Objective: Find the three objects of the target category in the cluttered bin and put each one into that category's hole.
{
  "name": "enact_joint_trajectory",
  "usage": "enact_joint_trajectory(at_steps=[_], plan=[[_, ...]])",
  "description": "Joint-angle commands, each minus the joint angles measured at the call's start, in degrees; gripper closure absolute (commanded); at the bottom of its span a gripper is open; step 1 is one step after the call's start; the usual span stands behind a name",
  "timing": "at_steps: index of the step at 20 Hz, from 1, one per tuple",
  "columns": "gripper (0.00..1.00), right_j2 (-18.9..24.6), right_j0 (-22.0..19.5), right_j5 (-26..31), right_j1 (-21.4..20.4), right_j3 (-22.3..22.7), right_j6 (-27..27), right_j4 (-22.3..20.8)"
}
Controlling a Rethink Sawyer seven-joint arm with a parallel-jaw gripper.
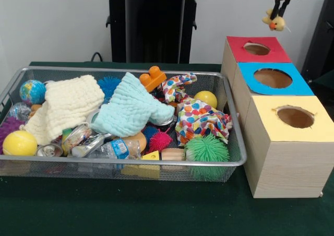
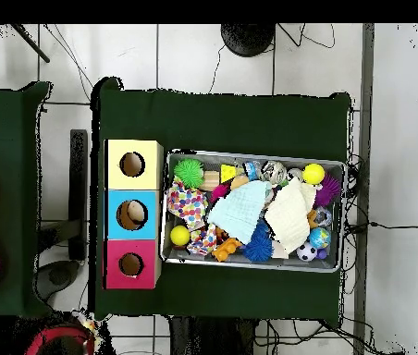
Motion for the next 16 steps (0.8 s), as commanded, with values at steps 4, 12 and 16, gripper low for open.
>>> enact_joint_trajectory(at_steps=[4,12,16], plan=[[1.00,-1.3,-2.6,-1.9,0.1,-1.6,0.1,-3.2],[1.00,-0.9,-4.8,-1.2,-1.8,-1.5,-1.5,-2.9],[1.00,0.2,-7.2,-0.1,-3.6,-0.9,-3.2,-2.1]])
